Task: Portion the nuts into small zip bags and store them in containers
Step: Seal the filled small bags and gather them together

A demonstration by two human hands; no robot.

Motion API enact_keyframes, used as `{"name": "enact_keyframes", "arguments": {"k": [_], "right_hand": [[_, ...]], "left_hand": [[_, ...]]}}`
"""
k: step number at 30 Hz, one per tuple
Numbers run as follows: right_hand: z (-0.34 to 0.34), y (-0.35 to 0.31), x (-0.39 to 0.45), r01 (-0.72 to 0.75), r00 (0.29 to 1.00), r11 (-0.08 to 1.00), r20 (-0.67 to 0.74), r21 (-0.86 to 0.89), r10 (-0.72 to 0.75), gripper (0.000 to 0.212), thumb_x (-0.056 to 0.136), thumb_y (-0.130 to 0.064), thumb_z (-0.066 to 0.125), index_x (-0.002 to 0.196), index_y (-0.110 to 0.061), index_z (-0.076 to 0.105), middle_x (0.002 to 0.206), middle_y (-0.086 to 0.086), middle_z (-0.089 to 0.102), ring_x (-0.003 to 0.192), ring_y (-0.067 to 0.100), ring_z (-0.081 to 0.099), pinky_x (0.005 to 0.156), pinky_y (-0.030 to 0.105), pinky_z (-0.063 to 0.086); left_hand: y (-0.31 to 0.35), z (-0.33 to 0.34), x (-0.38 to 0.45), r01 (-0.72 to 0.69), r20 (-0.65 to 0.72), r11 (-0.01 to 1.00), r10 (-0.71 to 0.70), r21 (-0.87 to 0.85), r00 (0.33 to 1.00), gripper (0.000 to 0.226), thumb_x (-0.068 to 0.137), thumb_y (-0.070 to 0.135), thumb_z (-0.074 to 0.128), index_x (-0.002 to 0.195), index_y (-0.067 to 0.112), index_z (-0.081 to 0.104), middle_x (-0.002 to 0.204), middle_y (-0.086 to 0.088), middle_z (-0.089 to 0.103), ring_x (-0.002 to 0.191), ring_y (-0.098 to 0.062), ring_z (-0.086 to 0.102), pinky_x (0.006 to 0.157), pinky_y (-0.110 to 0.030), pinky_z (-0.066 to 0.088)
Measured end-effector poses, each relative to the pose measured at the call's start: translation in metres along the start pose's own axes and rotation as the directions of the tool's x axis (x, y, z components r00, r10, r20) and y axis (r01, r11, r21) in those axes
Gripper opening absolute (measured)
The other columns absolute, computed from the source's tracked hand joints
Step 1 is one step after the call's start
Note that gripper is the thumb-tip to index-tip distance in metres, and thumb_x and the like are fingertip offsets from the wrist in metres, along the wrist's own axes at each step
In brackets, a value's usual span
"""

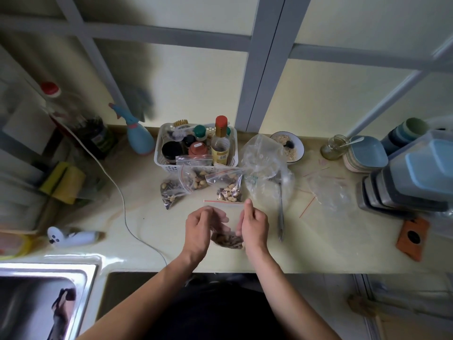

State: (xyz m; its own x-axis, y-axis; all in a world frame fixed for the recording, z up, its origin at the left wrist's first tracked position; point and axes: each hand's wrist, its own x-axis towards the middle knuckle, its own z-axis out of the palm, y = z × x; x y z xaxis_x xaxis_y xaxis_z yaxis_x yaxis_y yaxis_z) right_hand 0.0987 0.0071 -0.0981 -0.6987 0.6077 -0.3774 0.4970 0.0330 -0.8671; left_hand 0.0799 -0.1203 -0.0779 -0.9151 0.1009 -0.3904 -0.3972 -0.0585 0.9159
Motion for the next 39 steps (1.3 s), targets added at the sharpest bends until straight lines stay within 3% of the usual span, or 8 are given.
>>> {"name": "enact_keyframes", "arguments": {"k": [4, 9, 12, 15, 21, 29, 34, 39], "right_hand": [[0.005, -0.003, 0.006, 0.002, 0.997, 0.997, -0.073, -0.080, -0.008, 0.062, 0.101, -0.054, 0.040, 0.054, -0.017, 0.058, 0.044, 0.001, 0.057, 0.046, 0.024, 0.063, 0.058, 0.037, 0.058], [0.000, -0.013, 0.008, 0.032, 0.993, 0.981, -0.102, -0.190, -0.053, 0.061, 0.104, -0.044, 0.043, 0.054, -0.012, 0.058, 0.045, -0.003, 0.059, 0.054, 0.019, 0.062, 0.062, 0.031, 0.049], [-0.001, -0.011, 0.011, -0.050, 0.997, 0.985, -0.068, -0.166, 0.040, 0.062, 0.103, -0.045, 0.044, 0.054, -0.011, 0.062, 0.046, 0.002, 0.064, 0.043, 0.023, 0.064, 0.055, 0.038, 0.059], [-0.003, -0.006, 0.014, -0.139, 0.989, 0.980, -0.064, -0.142, 0.131, 0.062, 0.102, -0.044, 0.048, 0.052, -0.009, 0.062, 0.047, 0.007, 0.065, 0.042, 0.027, 0.065, 0.055, 0.045, 0.061], [-0.010, 0.004, 0.018, -0.158, 0.987, 0.968, 0.006, -0.195, 0.162, 0.054, 0.102, -0.049, 0.047, 0.067, -0.013, 0.066, 0.053, 0.006, 0.067, 0.040, 0.022, 0.062, 0.051, 0.037, 0.058], [-0.016, 0.009, 0.017, -0.177, 0.979, 0.955, 0.059, -0.240, 0.196, 0.054, 0.103, -0.045, 0.045, 0.067, -0.007, 0.062, 0.053, 0.008, 0.065, 0.038, 0.026, 0.061, 0.042, 0.031, 0.053], [-0.022, 0.010, 0.018, -0.069, 0.963, 0.958, 0.232, -0.279, 0.137, 0.050, 0.102, -0.043, 0.045, 0.066, -0.011, 0.057, 0.047, 0.007, 0.057, 0.034, 0.022, 0.051, 0.041, 0.021, 0.039], [-0.026, 0.012, 0.015, 0.006, 0.915, 0.950, 0.385, -0.313, 0.120, 0.048, 0.101, -0.043, 0.048, 0.065, -0.012, 0.056, 0.045, 0.004, 0.053, 0.034, 0.021, 0.047, 0.041, 0.020, 0.036]], "left_hand": [[-0.001, 0.004, 0.006, 0.145, -0.075, 0.988, -0.149, -0.055, 0.986, 0.038, 0.099, 0.007, 0.031, 0.087, -0.012, 0.062, 0.073, -0.033, 0.065, 0.056, -0.036, 0.066, 0.049, -0.028, 0.050], [0.001, 0.010, 0.014, 0.275, -0.111, 0.960, -0.280, -0.055, 0.954, 0.038, 0.094, 0.007, 0.032, 0.085, -0.013, 0.063, 0.075, -0.033, 0.067, 0.057, -0.039, 0.067, 0.046, -0.026, 0.050], [0.001, 0.013, 0.017, 0.347, -0.127, 0.937, -0.350, -0.048, 0.928, 0.043, 0.098, 0.011, 0.029, 0.082, -0.009, 0.063, 0.076, -0.030, 0.070, 0.055, -0.037, 0.068, 0.039, -0.021, 0.044], [-0.002, 0.013, 0.020, 0.409, -0.105, 0.911, -0.412, -0.050, 0.905, 0.045, 0.099, 0.014, 0.028, 0.086, -0.010, 0.064, 0.075, -0.025, 0.072, 0.059, -0.039, 0.070, 0.045, -0.024, 0.049], [-0.003, 0.006, 0.021, 0.538, 0.116, 0.843, -0.535, 0.003, 0.837, 0.044, 0.102, 0.035, 0.047, 0.100, -0.004, 0.068, 0.088, -0.021, 0.075, 0.073, -0.041, 0.072, 0.053, -0.030, 0.055], [-0.015, 0.004, 0.023, 0.595, 0.073, 0.803, -0.593, -0.011, 0.802, 0.039, 0.103, 0.023, 0.048, 0.103, -0.011, 0.068, 0.083, -0.017, 0.075, 0.076, -0.039, 0.074, 0.057, -0.034, 0.061], [-0.024, -0.011, 0.032, 0.664, 0.159, 0.746, -0.661, 0.039, 0.733, 0.034, 0.091, 0.023, 0.063, 0.112, -0.003, 0.066, 0.100, -0.015, 0.075, 0.092, -0.040, 0.072, 0.093, -0.054, 0.056], [-0.028, -0.020, 0.032, 0.594, 0.260, 0.776, -0.630, 0.211, 0.732, 0.046, 0.084, 0.040, 0.076, 0.111, 0.003, 0.072, 0.111, -0.012, 0.074, 0.094, -0.029, 0.068, 0.080, -0.035, 0.052]]}}
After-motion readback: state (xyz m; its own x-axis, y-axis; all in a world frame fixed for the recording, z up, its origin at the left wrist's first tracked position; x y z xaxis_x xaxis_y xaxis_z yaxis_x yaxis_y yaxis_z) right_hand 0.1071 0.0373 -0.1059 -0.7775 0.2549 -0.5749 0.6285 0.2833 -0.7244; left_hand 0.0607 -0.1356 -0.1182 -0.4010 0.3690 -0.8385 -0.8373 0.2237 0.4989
